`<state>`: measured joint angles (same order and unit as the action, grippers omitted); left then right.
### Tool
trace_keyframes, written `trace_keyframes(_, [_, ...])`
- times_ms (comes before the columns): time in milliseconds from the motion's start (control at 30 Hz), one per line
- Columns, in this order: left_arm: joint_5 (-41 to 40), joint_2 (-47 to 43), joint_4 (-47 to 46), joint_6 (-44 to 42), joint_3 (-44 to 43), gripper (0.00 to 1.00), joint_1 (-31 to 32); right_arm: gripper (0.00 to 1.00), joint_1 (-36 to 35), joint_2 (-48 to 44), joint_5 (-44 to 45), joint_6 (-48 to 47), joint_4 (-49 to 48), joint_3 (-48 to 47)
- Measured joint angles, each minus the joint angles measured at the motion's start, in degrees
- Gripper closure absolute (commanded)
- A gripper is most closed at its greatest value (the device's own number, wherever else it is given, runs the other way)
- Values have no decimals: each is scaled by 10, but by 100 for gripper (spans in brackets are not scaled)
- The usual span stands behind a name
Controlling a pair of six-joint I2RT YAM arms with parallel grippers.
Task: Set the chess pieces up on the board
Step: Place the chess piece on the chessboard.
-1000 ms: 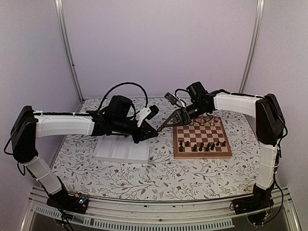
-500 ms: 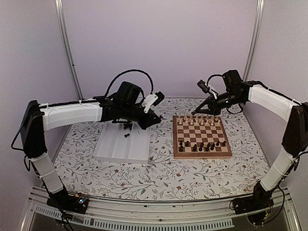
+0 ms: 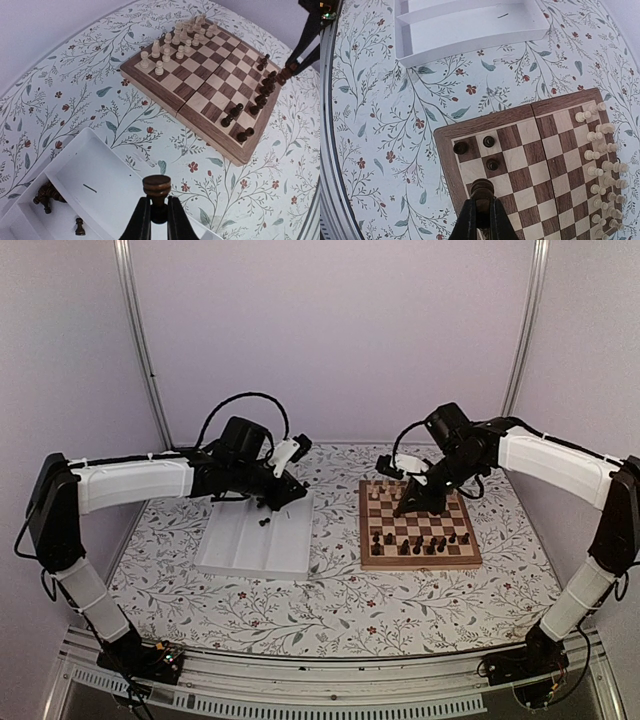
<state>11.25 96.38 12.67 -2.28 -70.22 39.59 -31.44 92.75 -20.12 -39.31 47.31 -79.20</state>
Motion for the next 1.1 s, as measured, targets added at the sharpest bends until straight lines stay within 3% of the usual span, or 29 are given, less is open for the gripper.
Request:
trace_keyframes(300, [0,-2,-4,4,0,100,-5,99,-35,69,44,-11,8,4])
trace_keyframes(1100, [1,-2,-3,4,0,99,-10,96,-74,113,94,-20,-10,31])
